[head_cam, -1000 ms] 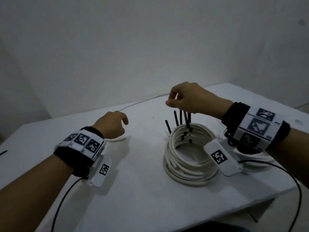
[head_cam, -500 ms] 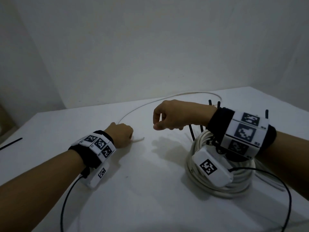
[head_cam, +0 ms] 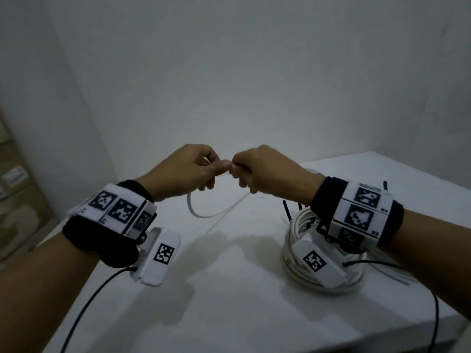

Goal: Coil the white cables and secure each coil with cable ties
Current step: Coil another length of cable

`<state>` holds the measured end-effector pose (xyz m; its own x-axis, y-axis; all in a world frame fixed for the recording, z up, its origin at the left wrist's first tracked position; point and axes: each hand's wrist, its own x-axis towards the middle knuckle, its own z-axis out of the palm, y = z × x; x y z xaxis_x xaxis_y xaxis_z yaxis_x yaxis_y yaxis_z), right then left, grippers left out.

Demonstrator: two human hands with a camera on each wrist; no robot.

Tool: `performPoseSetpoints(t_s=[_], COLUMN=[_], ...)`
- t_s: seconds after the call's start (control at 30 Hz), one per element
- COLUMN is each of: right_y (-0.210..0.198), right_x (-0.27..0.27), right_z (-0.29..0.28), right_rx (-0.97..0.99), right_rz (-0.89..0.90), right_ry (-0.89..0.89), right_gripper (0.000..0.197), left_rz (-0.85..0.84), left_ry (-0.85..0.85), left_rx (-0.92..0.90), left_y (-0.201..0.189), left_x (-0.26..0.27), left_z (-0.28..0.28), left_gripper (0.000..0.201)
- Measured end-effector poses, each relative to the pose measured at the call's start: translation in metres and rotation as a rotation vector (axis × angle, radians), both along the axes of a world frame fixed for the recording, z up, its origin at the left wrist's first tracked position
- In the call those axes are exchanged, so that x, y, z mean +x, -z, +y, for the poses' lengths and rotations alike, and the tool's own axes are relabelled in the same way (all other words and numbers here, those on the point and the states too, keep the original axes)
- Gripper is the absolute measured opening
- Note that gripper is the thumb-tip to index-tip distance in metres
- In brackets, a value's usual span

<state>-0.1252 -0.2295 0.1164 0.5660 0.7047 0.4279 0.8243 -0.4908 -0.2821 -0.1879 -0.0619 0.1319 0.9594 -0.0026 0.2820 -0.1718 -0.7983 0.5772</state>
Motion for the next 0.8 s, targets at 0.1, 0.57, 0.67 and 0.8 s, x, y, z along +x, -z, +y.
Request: performPoseSetpoints(t_s=[0.1,0.57,0.67,0.8], right_y=[-0.015,0.030,0.029,0.024], right_x=[0.001,-0.005,-0.014,-0.021], right_z=[-0.015,-0.020,-0.009,0.004], right_rx=[0.411,0.752,0.948,1.219], right_rz=[0.126,0.872,1.225,1.467], right_ry=[0.005,-0.004,-0.146,-0.238], right_gripper=[0.023,0.014,0.010,0.012], left_rz=[-0.093,-0.352,-0.404,-0.367], left_ry=[-0.038,0.014,-0.062,-0.183], left_rx=[-0.195,-0.763,-0.679,-0.625], left_y=[0.015,0.008,0.017,0.045], left_x=[-0.009,-0.018,-0.017,-0.018], left_z=[0.010,-0.020,-0.021,-0.020], left_gripper=[0.047,0.029,0.024,0.030])
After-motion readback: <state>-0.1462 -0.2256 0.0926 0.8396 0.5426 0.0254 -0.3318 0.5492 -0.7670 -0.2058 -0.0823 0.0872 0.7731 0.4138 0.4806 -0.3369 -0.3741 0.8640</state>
